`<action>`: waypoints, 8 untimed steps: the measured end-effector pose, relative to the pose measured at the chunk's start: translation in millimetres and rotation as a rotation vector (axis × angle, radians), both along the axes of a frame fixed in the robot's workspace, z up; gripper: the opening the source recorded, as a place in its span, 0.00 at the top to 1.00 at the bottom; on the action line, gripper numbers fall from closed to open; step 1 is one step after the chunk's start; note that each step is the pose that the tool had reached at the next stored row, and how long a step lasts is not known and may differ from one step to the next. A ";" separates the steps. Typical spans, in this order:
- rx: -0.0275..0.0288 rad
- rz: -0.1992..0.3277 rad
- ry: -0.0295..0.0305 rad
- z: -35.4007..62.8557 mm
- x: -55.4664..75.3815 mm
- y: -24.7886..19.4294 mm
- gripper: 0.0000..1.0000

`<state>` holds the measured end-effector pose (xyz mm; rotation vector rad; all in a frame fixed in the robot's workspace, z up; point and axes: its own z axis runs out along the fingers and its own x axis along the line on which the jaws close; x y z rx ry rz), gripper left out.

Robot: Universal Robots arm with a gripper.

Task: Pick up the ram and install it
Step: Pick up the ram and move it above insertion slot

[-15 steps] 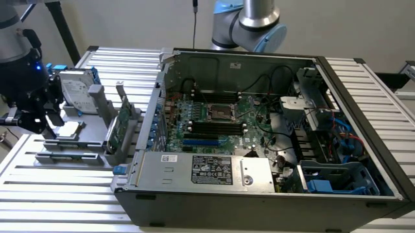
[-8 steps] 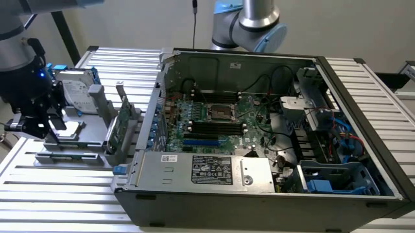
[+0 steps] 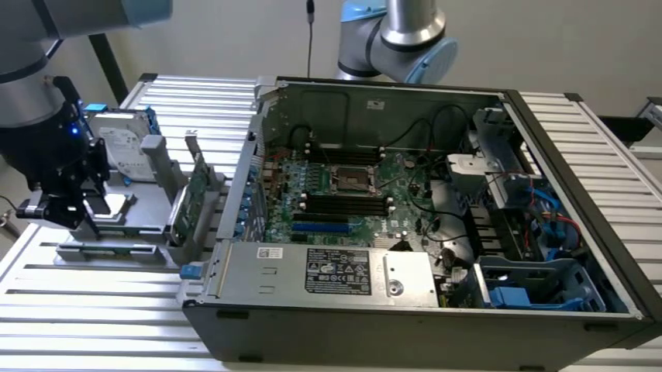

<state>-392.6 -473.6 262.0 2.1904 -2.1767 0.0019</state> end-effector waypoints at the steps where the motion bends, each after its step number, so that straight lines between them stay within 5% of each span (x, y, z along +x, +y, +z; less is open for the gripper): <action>1: -0.0001 0.000 0.0001 -1.7 0.0 0.0 0.58; 8: 0.0000 0.000 0.0000 -14.5 0.0 0.0 0.58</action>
